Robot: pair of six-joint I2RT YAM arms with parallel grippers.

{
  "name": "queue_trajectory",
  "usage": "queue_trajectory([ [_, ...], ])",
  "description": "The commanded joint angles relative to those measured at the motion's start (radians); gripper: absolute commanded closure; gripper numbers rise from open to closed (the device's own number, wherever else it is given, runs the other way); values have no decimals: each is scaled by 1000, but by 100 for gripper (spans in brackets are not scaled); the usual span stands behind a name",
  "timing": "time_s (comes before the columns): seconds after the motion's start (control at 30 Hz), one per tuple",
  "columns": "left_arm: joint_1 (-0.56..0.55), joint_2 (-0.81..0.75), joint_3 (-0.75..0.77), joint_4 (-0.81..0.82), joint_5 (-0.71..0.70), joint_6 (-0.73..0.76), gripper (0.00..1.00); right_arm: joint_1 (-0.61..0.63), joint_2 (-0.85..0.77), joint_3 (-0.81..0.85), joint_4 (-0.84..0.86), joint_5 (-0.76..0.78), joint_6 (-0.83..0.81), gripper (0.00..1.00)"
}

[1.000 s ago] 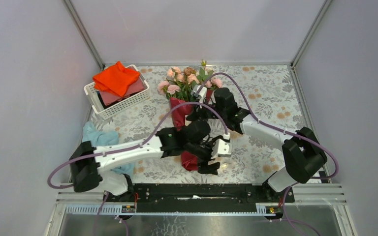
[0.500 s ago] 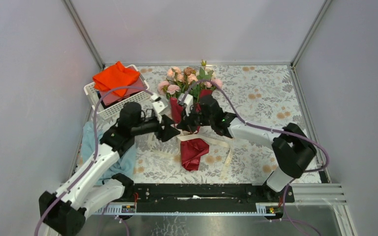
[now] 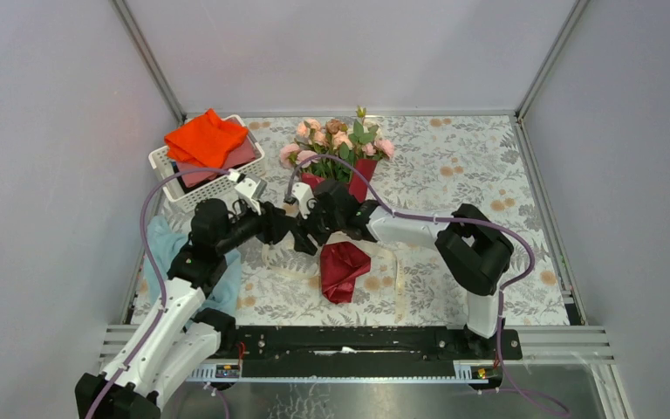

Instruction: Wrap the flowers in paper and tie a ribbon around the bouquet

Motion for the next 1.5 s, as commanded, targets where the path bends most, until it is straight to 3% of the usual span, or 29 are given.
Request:
queue_trajectory([
  [0.0,11,11,-14,117,3,35,48,12,-58,115,-151,-49,-106,17],
  [0.07,11,16,-16,112,43,97,48,7,-113,128,-199,-66,-149,1],
  [0.2,11,28,-8,32,219,310,48,-71,-209,102,-263,-132,-140,1],
  [0.27,8,41,-11,-2,279,386,54,-136,-250,38,-245,-161,-103,4],
  [0.33,-2,73,-7,-35,288,447,64,-206,-277,-27,-219,-179,-74,15],
  [0.43,-102,119,-15,-70,221,624,72,-258,-254,-33,-253,-147,-74,56],
  [0.47,-158,137,-24,-69,165,687,74,-258,-227,-22,-270,-151,-91,66],
  [0.5,-216,159,-32,-59,116,748,75,-259,-209,-14,-273,-171,-110,70],
  [0.57,-280,226,-31,-11,72,799,72,-259,-183,-24,-242,-216,-123,68],
  [0.67,-288,348,-1,113,60,768,62,-261,-158,-33,-212,-242,-135,62],
  [0.73,-288,443,-35,221,33,843,56,-261,-131,-39,-206,-278,-140,59],
  [0.93,-288,540,-43,267,-22,915,61,-263,-106,-45,-248,-312,-174,59],
  [1.07,-290,566,-47,292,-43,917,65,-262,-99,-48,-252,-309,-173,65],
  [1.47,-291,583,-92,379,-65,967,61,-283,-88,-89,-186,-261,-124,60],
])
